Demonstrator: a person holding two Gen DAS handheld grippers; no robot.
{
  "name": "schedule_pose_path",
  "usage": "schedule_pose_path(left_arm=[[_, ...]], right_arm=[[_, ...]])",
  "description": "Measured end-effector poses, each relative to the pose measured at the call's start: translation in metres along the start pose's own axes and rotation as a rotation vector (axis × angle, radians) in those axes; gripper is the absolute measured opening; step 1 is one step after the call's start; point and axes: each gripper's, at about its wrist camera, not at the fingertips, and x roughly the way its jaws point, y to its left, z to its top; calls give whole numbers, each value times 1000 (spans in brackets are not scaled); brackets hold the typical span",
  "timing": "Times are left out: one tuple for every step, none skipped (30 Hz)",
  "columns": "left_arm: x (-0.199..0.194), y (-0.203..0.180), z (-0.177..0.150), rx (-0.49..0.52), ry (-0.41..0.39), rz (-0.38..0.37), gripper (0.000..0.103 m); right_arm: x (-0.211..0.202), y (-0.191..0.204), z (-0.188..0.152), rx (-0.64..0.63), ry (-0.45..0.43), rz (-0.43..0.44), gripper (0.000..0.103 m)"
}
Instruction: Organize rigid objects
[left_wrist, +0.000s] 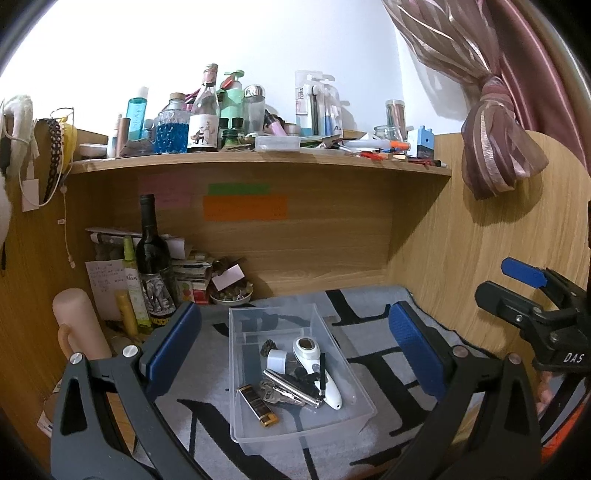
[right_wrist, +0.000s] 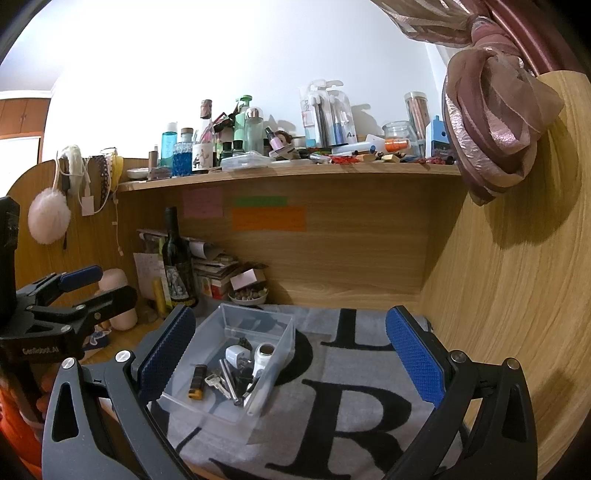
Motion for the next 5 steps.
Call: schedule_pose_path(left_arm=[[0,0,0,0,-1,-2,103],[-1,0,0,-2,-4,-5,103],[-1,1,0,-5,-6,-6,103],[-2,1,0,-8,-9,-7,103],[-2,3,1,-14,-12,-9,103]], right_arm=[[1,0,0,-1,2,2,103],[2,-1,0,-3,4,5,103],[3,-2,0,-4,6,7,103],[4,-2,0,-5,9,9,103],[4,-2,0,-6,10,12,103]])
